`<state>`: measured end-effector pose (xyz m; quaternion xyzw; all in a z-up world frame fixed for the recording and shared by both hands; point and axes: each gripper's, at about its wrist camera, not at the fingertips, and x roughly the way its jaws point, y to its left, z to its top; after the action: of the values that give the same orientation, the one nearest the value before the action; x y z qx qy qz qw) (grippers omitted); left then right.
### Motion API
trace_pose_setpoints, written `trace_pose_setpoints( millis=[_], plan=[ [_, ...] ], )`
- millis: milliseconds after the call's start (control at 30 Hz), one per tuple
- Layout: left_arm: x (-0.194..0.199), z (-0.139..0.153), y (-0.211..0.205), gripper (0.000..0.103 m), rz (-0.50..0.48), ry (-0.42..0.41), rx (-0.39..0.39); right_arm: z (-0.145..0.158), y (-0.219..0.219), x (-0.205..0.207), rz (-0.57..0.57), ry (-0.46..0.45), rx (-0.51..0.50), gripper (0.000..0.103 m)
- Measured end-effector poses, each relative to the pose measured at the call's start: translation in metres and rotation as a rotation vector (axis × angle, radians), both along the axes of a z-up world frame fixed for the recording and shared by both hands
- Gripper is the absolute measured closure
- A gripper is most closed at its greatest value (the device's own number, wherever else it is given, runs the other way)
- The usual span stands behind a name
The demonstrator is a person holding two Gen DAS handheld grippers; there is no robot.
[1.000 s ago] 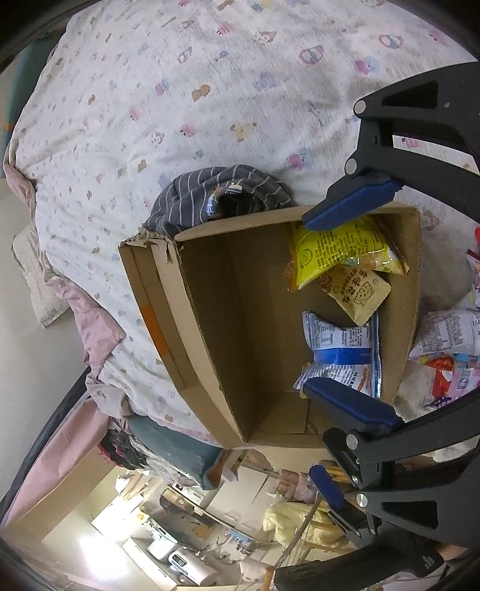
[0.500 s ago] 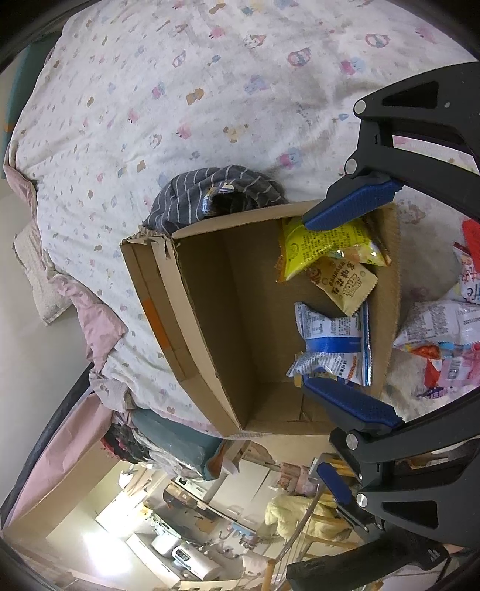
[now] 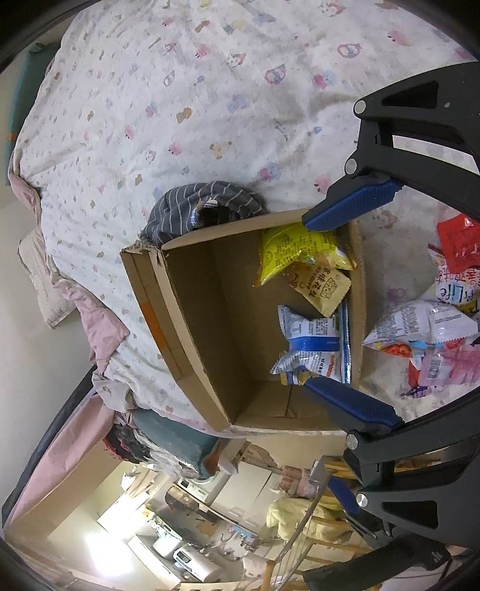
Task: Organize snacks
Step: 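Withdraw both tools from the box back toward the remaining snacks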
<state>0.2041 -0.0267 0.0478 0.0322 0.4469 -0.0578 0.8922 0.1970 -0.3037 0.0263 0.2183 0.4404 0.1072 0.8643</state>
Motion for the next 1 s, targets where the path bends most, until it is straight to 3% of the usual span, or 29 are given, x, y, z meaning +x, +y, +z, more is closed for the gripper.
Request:
trace_pose_setpoints(
  millis=[200, 567, 1000],
  plan=[
    [-0.015, 0.002, 0.006, 0.015, -0.006, 0.000, 0.007, 0.001, 0.006, -0.019, 0.035, -0.005, 0.041, 0.019],
    [-0.036, 0.006, 0.016, 0.015, 0.011, 0.003, -0.026, 0.001, 0.013, -0.050, 0.049, -0.007, 0.019, 0.019],
    [-0.062, -0.014, 0.040, 0.015, 0.064, 0.057, -0.044, -0.013, 0.001, -0.081, 0.032, 0.032, -0.078, 0.019]
  ],
)
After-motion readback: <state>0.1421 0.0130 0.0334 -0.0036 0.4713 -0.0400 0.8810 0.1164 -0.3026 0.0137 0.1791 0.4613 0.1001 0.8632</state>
